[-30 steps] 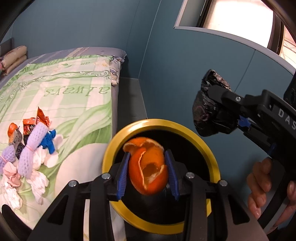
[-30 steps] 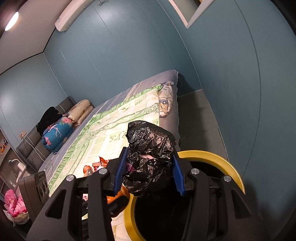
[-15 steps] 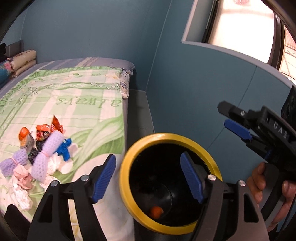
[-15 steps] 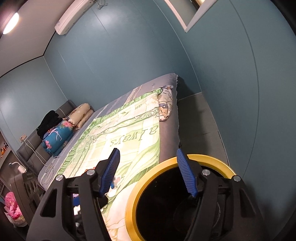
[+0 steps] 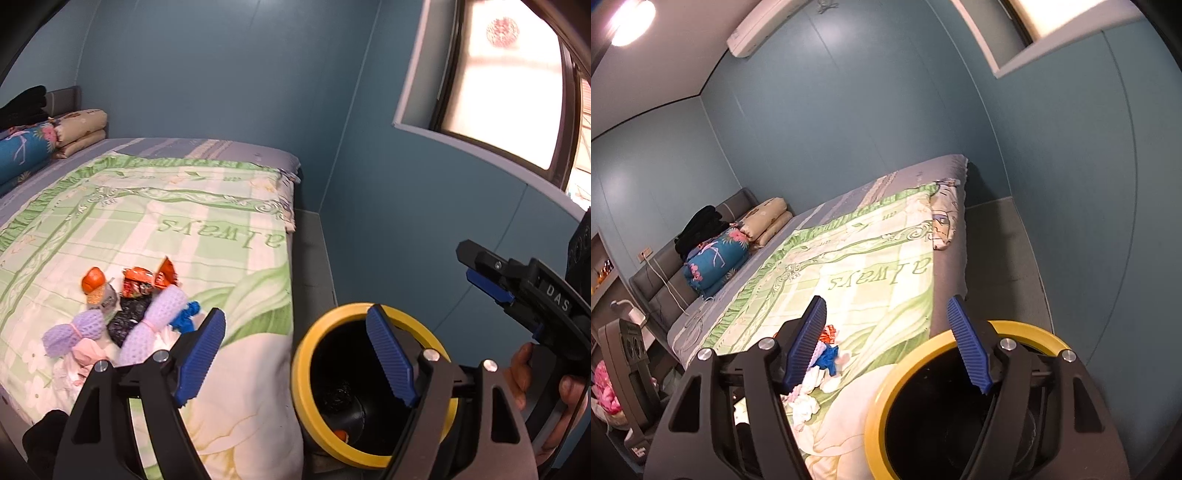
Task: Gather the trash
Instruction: 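Open both tools to drop the peel and bag into the bin, then move both tools back over the trash pile on the bed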
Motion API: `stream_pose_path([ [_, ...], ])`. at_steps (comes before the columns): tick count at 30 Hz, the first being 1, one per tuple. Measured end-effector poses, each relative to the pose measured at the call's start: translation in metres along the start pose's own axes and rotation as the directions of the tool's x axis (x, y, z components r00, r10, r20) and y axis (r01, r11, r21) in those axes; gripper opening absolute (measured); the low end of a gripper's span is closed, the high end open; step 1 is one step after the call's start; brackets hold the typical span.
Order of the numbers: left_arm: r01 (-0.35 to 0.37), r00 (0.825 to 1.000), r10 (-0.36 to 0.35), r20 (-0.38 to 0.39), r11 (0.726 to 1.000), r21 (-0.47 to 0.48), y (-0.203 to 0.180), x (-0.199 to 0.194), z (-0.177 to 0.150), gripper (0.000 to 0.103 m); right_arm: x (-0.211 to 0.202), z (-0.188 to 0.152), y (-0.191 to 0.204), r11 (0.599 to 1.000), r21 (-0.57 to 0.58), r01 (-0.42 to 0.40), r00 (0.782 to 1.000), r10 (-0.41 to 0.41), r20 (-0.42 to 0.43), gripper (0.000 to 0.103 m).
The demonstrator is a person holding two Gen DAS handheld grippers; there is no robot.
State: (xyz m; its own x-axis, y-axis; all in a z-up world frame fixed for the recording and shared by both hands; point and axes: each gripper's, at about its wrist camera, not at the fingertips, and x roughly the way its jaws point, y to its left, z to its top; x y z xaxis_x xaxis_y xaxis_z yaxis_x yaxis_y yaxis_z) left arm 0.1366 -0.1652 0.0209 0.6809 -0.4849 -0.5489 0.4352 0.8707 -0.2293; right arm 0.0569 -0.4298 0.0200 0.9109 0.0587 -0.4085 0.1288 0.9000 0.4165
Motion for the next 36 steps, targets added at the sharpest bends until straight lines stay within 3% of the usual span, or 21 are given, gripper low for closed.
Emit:
stream_pose_path([
  [18,-0.152,0.984,0.158,0.087,0.985,-0.076,0.069,-0.057,0.011,0.084,0.008,0.002,0.084,0.984,-0.156,-0.085,0.996,0.080,-0.036,0.069],
  [36,-0.288,0.949,0.305,0.082,0.942,-0.172,0.137,-0.090,0.003,0.087,0.041,-0.016,0.153,0.949,-0.240,-0.204,0.972,0.166,-0.167,0.071],
])
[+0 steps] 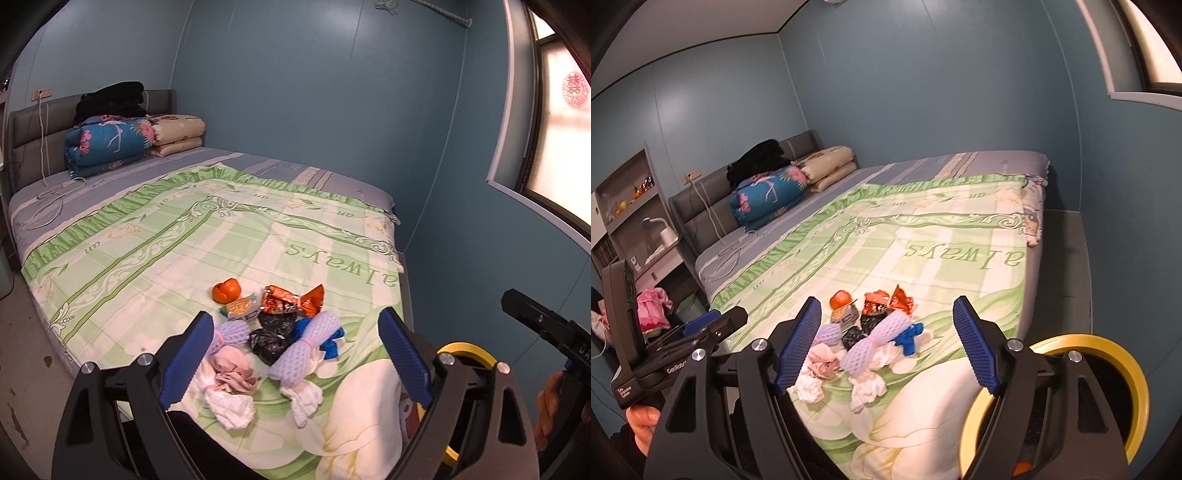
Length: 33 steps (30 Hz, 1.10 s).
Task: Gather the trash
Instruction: 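Move both tools back over the trash pile on the bed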
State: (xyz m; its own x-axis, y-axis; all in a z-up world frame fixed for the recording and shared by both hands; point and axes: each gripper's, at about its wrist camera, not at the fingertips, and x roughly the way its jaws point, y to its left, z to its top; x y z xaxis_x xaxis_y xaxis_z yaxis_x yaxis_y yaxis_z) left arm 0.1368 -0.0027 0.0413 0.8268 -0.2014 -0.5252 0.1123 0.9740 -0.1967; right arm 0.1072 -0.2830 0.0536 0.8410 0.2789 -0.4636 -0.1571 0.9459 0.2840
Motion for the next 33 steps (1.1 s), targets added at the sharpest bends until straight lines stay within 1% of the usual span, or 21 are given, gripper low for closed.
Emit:
stream_pose_path([
  [7,-0.043,0.999,0.042,-0.026,0.999,-0.028,0.025,0.006,-0.011,0.087,0.018,-0.005,0.019,0.999,-0.025,-0.024,0.999,0.023,-0.044,0.071],
  [17,-0.105,0.993,0.100,-0.060,0.991,-0.082,0.058,0.024,-0.024,0.087,0.047,-0.016,0.027,0.998,-0.042,-0.040,0.993,0.036,-0.109,0.071],
  [27,-0.131,0.986,0.116,-0.117,0.983,-0.131,0.087,0.051,-0.035,0.087,0.085,-0.026,0.033,0.998,-0.038,-0.047,0.982,0.039,-0.183,0.071],
  [33,-0.154,0.979,0.131,-0.154,0.977,-0.147,0.101,0.071,-0.041,0.087,0.110,-0.035,0.037,0.998,-0.039,-0.050,0.973,0.040,-0.227,0.071],
])
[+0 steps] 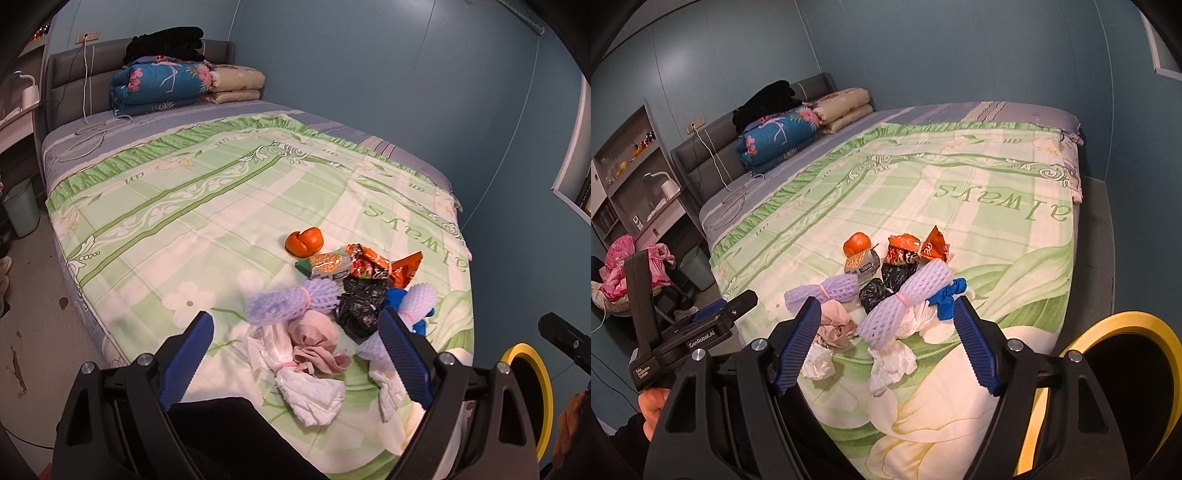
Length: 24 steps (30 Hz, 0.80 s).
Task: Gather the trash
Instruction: 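Move both tools back over the trash pile on the bed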
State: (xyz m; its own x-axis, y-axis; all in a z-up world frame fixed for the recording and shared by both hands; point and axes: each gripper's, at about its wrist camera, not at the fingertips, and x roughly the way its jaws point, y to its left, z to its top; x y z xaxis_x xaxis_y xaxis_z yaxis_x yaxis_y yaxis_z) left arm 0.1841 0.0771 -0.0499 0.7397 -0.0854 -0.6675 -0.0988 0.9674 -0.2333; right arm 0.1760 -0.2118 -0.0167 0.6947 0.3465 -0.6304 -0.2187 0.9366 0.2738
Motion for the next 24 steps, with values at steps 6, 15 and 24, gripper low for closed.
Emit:
stream_pose_path([
  [6,-0.020,1.000,0.020,-0.020,1.000,-0.002,0.010,0.020,0.004,0.087,0.029,-0.001,-0.001,1.000,0.016,0.004,0.999,-0.004,-0.039,0.071],
  [15,-0.034,0.997,0.033,-0.071,0.999,-0.023,0.028,0.054,0.013,0.087,0.084,0.002,-0.002,0.998,0.044,0.043,0.993,-0.038,-0.116,0.071],
  [24,-0.036,0.990,0.031,-0.137,0.999,-0.038,0.043,0.089,0.013,0.087,0.133,0.006,-0.010,0.994,0.071,0.086,0.981,-0.072,-0.183,0.071],
])
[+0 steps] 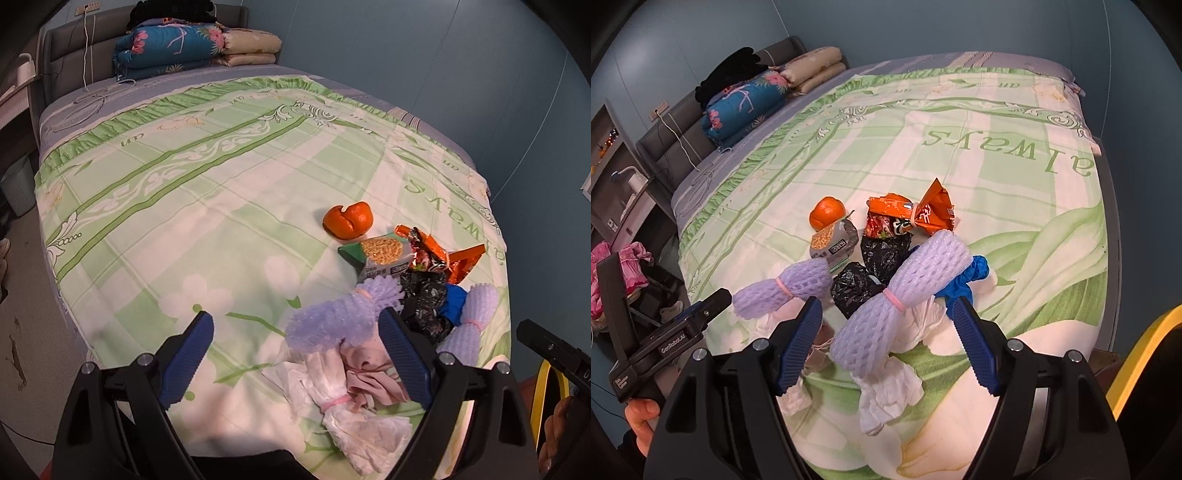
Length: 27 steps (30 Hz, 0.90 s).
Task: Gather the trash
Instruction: 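Move both tools back over the trash pile on the bed, then grasp a lavender foam net with the left tool while the right tool grasps another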
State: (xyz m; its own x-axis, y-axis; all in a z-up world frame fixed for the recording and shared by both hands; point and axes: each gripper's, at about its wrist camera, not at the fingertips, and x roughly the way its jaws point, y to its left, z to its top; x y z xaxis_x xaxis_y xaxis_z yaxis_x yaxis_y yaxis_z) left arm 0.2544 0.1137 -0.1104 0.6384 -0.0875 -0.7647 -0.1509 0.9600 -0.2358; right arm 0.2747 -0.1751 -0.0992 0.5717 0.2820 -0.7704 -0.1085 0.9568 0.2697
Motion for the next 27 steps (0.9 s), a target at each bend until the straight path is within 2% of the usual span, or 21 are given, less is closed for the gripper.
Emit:
stream_pose_path([
  [11,0.023,0.999,-0.021,-0.045,0.999,0.023,0.000,0.027,0.010,0.087,0.039,0.008,-0.002,0.999,0.027,0.038,0.997,-0.036,-0.065,0.071],
  [17,0.076,0.995,-0.074,-0.062,0.997,0.023,-0.004,0.035,0.012,0.087,0.053,0.010,-0.001,0.999,0.027,0.047,0.995,-0.045,-0.086,0.070],
  [20,0.104,0.993,-0.101,-0.062,0.993,0.058,-0.011,0.034,0.012,0.087,0.056,0.011,-0.001,0.998,0.027,0.056,0.995,-0.054,-0.088,0.070],
  [24,0.102,0.993,-0.094,-0.069,0.987,0.124,-0.025,0.040,0.013,0.087,0.062,0.012,-0.004,0.997,0.030,0.068,0.993,-0.065,-0.099,0.069],
  [27,0.116,0.991,-0.104,-0.086,0.983,0.145,-0.032,0.048,0.016,0.087,0.067,0.013,-0.004,0.997,0.027,0.073,0.991,-0.069,-0.115,0.064],
])
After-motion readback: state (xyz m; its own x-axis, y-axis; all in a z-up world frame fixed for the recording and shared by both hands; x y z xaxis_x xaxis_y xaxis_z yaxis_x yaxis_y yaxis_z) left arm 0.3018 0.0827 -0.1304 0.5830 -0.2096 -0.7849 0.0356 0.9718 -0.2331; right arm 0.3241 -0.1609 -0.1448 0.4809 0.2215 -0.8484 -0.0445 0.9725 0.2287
